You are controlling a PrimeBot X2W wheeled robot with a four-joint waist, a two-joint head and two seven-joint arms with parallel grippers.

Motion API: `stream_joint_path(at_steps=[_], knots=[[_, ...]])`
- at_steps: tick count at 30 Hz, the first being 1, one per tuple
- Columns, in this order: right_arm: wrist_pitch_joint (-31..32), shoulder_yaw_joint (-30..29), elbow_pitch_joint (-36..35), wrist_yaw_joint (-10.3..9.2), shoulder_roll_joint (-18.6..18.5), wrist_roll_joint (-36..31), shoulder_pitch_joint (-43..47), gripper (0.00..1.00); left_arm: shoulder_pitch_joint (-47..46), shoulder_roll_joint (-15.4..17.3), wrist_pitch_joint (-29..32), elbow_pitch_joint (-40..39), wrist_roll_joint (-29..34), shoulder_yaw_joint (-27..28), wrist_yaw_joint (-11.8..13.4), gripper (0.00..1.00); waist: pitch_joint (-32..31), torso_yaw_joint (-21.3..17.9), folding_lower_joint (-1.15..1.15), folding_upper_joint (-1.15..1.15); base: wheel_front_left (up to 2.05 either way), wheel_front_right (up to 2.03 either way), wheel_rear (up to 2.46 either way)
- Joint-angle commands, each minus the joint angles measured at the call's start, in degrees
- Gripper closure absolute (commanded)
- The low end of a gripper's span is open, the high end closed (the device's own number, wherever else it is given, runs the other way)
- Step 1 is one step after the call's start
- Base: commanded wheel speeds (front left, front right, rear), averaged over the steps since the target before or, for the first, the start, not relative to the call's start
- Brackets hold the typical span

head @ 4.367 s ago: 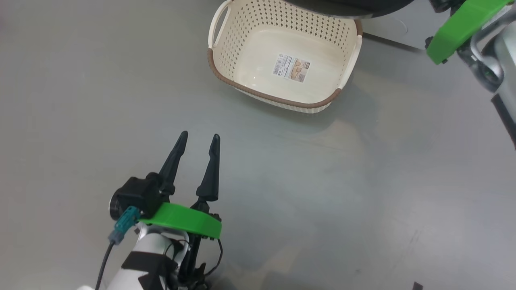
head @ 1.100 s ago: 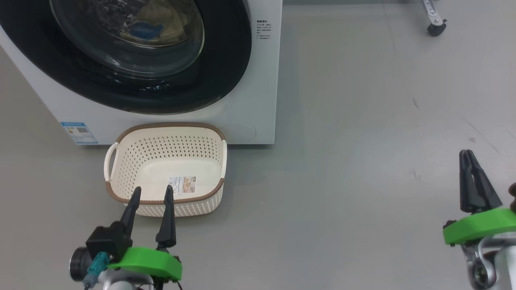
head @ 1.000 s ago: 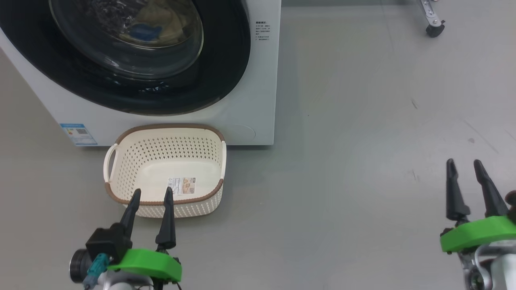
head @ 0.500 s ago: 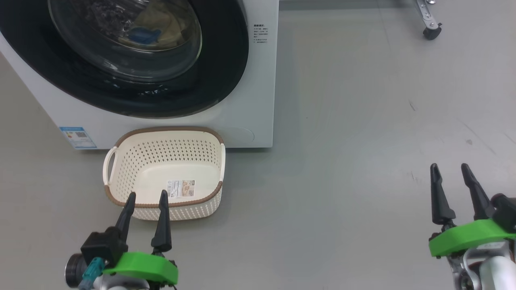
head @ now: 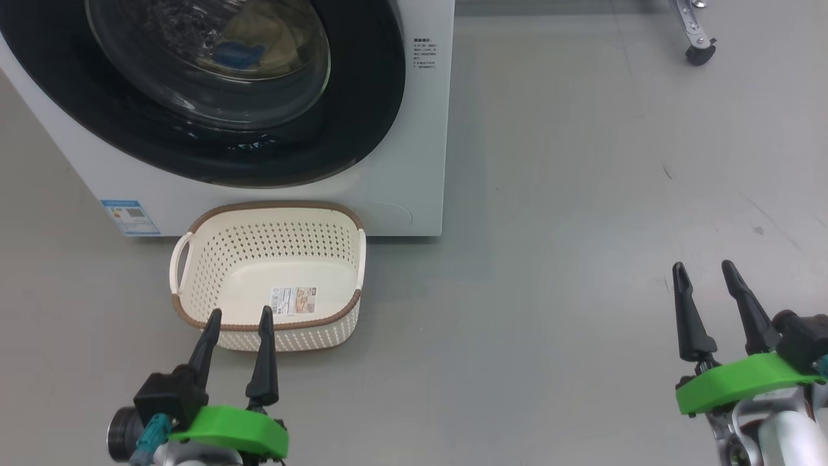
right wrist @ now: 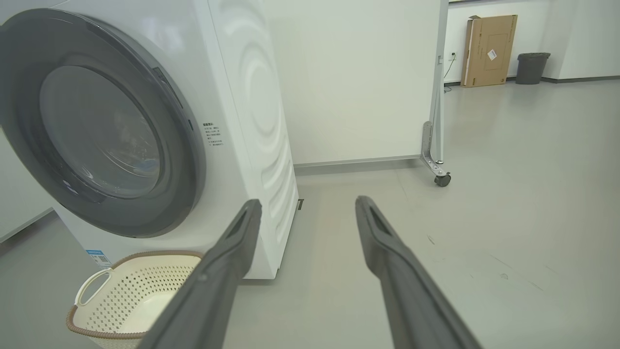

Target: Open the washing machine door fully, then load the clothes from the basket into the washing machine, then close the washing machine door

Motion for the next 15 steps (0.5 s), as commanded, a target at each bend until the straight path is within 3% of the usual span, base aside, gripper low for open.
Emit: stream_joint_path(at_steps=[1,15], knots=[[-0.4,1.5,-2.2,-0.21,-0.5,0.3,-1.5,0.0,-1.3,0.9,-0.4,-1.9,0.4,1.7,0.0,0.0,0.1,0.1,0.0,0.0,0.0,0.0,0.0],[-0.4,3.6,-3.1,-0.21,-0.9,0.9,-1.7,0.0,-1.5,1.0,-0.4,-2.4,-0.8,1.6,0.0,0.0,0.6,0.2,0.0,0.0,0.0,0.0,0.0]])
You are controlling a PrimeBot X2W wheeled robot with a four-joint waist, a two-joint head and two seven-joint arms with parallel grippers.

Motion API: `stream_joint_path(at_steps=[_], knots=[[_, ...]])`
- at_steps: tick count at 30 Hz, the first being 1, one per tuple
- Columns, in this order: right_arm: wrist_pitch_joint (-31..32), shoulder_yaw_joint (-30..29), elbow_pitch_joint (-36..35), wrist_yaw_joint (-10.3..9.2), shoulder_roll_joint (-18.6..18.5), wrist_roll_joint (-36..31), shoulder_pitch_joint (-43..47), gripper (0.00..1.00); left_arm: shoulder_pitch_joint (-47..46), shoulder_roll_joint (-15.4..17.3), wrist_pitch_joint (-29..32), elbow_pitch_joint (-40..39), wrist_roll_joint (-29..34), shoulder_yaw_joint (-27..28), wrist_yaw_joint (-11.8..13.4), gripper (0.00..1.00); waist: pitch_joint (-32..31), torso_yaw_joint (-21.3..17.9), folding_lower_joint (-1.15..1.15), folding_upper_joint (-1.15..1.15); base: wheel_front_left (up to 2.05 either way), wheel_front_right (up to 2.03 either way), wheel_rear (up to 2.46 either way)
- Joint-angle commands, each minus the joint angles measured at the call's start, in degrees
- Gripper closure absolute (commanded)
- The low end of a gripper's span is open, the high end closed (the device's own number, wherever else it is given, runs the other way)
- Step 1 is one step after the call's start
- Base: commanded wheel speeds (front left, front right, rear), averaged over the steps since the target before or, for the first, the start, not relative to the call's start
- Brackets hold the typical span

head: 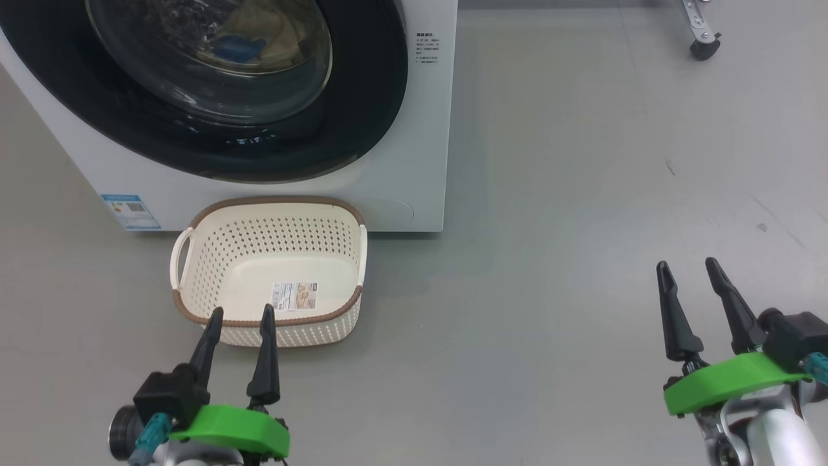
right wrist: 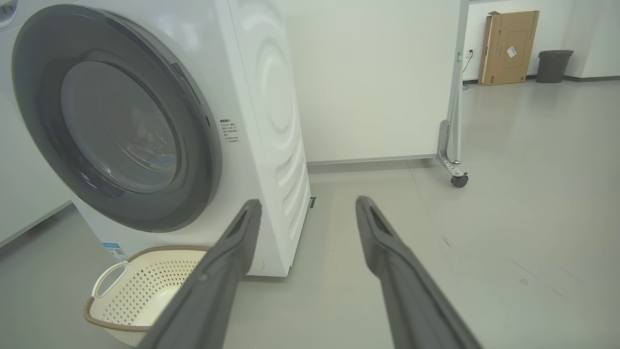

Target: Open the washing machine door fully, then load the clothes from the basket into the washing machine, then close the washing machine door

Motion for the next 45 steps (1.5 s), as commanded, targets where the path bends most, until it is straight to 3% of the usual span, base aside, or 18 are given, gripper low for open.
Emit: stream_joint_path(at_steps=[1,45], knots=[[-0.4,1.2,-2.2,-0.21,-0.9,0.4,-1.7,0.0,-1.6,0.9,-0.4,-1.5,-0.2,2.0,0.0,0.0,0.0,0.0,0.0,0.0,0.0,0.0,0.0],[-0.4,1.0,-1.7,-0.21,-1.2,0.0,-1.1,0.0,-1.4,2.5,-0.4,0.4,-6.0,-0.1,0.0,0.0,-0.5,1.1,0.0,0.0,0.0,0.0,0.0]])
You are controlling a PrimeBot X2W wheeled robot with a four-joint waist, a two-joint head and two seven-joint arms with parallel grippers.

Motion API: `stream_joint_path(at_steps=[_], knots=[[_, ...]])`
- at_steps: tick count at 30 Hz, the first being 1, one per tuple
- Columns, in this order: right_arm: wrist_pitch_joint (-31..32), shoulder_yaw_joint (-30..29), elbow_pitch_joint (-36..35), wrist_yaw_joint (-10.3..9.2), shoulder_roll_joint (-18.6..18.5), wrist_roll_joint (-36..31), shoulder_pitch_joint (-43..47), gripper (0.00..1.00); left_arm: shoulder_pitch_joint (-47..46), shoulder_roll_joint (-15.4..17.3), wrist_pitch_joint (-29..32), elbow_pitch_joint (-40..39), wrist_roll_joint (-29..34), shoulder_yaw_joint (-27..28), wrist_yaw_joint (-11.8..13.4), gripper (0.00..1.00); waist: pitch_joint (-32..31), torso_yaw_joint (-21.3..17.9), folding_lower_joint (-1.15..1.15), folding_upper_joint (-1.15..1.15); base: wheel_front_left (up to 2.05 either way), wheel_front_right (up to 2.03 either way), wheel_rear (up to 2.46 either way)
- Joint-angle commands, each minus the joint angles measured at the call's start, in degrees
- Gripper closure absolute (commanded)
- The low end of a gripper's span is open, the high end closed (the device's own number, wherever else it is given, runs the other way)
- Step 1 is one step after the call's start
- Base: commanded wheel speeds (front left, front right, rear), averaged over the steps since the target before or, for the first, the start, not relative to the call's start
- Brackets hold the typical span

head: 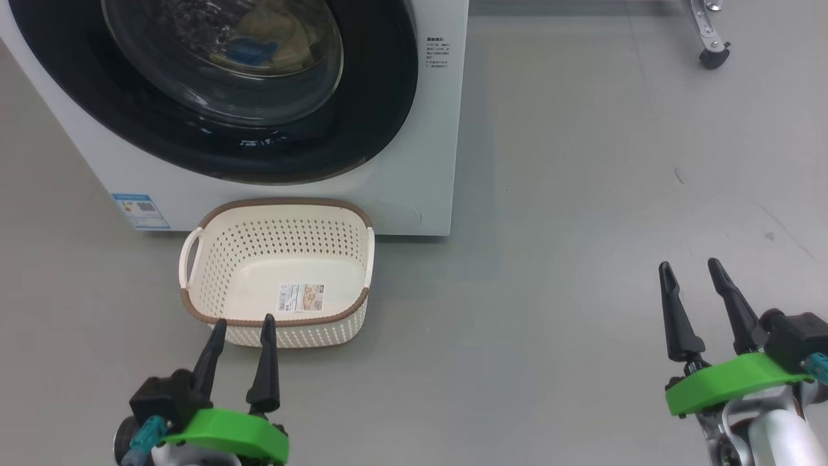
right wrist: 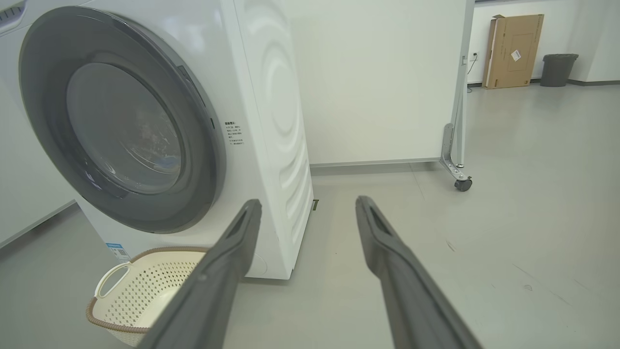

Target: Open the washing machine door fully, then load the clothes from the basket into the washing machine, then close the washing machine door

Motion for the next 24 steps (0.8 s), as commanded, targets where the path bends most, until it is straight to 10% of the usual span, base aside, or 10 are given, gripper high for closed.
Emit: stream_joint_path(at_steps=[1,24], knots=[[-0.4,1.1,-1.6,-0.21,-1.0,0.0,-1.2,0.0,-1.3,1.3,-0.4,-1.6,-0.2,2.0,0.0,0.0,0.0,0.0,0.0,0.0,0.0,0.0,0.0],[-0.4,1.4,-1.3,-0.21,-1.0,0.1,-1.2,0.0,-1.2,1.4,-0.4,-0.5,-2.3,1.6,0.0,0.0,-0.6,-0.2,0.0,0.0,0.0,0.0,0.0]])
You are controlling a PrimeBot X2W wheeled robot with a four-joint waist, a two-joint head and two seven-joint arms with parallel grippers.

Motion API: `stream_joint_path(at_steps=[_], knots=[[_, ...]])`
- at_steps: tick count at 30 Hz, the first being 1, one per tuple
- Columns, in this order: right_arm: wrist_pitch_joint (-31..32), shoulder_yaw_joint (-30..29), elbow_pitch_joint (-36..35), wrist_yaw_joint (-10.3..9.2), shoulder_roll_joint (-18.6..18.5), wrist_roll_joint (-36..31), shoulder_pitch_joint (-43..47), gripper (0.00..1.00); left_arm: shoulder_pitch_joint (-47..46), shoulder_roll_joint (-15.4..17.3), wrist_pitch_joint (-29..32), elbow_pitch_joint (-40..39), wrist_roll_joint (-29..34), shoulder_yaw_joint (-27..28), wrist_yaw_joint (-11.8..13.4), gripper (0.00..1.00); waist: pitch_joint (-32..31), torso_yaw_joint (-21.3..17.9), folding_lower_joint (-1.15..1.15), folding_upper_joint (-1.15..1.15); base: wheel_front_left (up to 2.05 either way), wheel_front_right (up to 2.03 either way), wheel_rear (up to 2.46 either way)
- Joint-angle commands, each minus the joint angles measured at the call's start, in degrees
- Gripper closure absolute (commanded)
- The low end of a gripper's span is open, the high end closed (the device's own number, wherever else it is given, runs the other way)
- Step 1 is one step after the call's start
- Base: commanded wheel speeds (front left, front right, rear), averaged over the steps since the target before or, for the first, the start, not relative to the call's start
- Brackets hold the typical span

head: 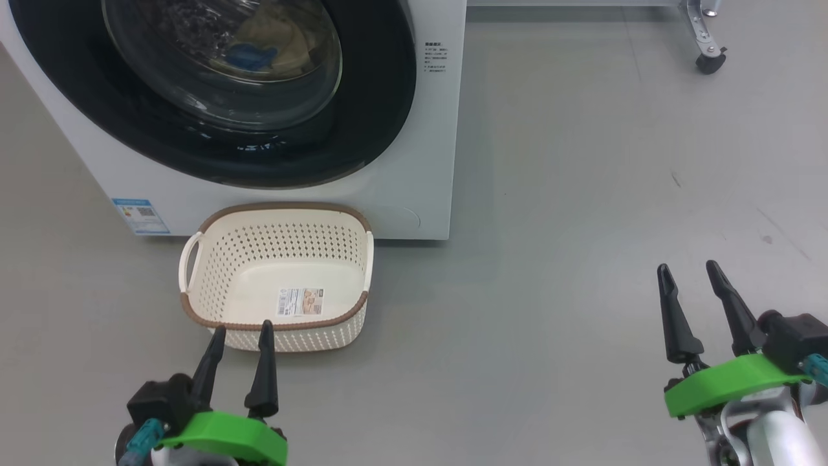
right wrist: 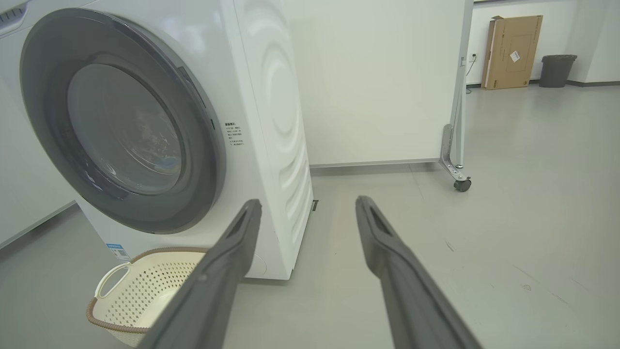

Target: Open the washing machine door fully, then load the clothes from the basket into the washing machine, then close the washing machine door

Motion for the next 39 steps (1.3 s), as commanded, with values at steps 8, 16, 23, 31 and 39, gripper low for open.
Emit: stream_joint_path(at_steps=[8,16,23,31,39], knots=[[0.0,0.2,0.7,0.0,0.1,0.0,0.0,1.0,0.0,0.0,0.0,0.7,-0.4,-0.2,0.0,1.0,0.1,0.0,0.0,0.0,0.0,0.0,0.0],[1.3,0.3,3.4,0.0,0.4,4.2,0.8,1.0,1.2,-0.5,1.0,2.6,-4.1,0.5,0.0,1.0,0.0,0.0,0.0,0.0,0.0,0.0,0.0],[2.4,0.2,3.3,-0.01,0.4,8.8,0.6,1.0,1.1,-0.5,2.1,2.3,-8.0,1.5,0.0,1.0,-0.1,-0.1,0.0,0.0,0.0,0.0,0.0],[3.5,0.0,3.1,-0.02,0.4,13.4,0.4,1.0,1.1,-0.6,3.2,1.9,-11.9,2.5,0.0,1.0,-0.2,-0.1,0.0,0.0,0.0,0.0,0.0],[4.8,-0.1,3.0,-0.04,0.4,18.7,0.1,1.0,1.0,-0.6,4.5,1.5,-16.4,3.7,0.0,1.0,-0.3,-0.1,0.0,0.0,0.0,0.0,0.0]])
